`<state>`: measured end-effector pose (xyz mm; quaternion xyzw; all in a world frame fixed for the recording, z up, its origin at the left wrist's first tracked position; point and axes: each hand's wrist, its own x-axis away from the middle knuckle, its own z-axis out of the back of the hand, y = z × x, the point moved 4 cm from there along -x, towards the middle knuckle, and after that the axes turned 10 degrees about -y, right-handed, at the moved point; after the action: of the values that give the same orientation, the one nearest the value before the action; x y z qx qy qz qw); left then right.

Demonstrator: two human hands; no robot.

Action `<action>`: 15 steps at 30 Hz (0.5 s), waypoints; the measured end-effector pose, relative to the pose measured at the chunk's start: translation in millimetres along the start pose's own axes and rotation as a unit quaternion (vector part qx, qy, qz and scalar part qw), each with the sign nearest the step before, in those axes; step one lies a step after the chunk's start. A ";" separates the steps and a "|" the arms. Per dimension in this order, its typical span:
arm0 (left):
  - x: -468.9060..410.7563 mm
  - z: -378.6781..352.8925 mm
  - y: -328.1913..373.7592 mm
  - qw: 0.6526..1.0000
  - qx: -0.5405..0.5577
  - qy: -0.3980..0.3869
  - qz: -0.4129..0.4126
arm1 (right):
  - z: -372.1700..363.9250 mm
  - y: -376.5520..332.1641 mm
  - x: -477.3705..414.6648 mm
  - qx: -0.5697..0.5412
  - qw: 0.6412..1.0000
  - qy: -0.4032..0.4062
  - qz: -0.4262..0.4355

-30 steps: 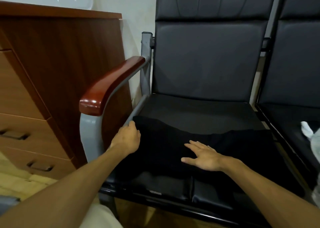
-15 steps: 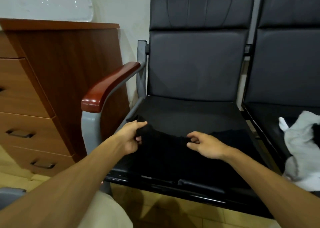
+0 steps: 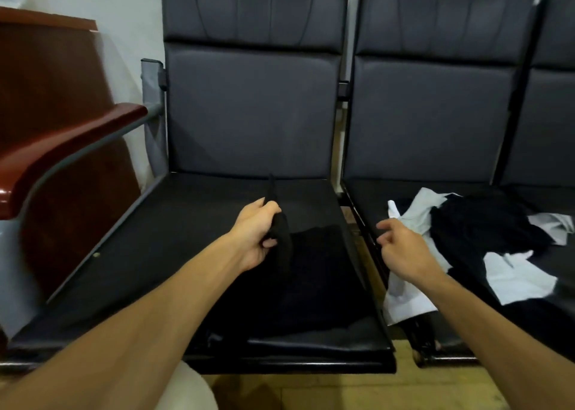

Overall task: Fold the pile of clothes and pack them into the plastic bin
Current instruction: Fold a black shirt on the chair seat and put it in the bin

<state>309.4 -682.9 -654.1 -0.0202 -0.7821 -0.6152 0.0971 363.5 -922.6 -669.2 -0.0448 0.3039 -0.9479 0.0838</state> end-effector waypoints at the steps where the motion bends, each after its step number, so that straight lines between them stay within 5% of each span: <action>1: -4.7 -12.2 -6.6 1.000 -0.015 -0.013 0.002 | 1.6 5.3 1.1 0.008 1.000 -0.004 0.002; 5: -17.3 -54.7 -48.8 0.983 -0.119 -0.104 0.091 | 3.9 17.7 1.7 0.042 0.999 -0.027 0.013; 9: -12.4 -75.3 -75.7 0.921 -0.209 -0.257 0.206 | 0.4 12.1 2.1 0.063 0.997 -0.043 0.023; 13: -13.0 -59.3 -64.2 0.938 -0.229 -0.222 0.134 | -7.5 -5.2 2.7 0.075 0.995 -0.050 0.045; 15: -13.6 -36.3 -51.5 0.925 -0.345 -0.155 0.031 | -12.7 -16.2 3.5 0.080 0.994 -0.052 0.057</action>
<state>319.5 -729.3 -697.7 -0.1714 -0.5262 -0.8327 -0.0191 356.2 -903.0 -670.0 -0.0700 0.2241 -0.9593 0.1569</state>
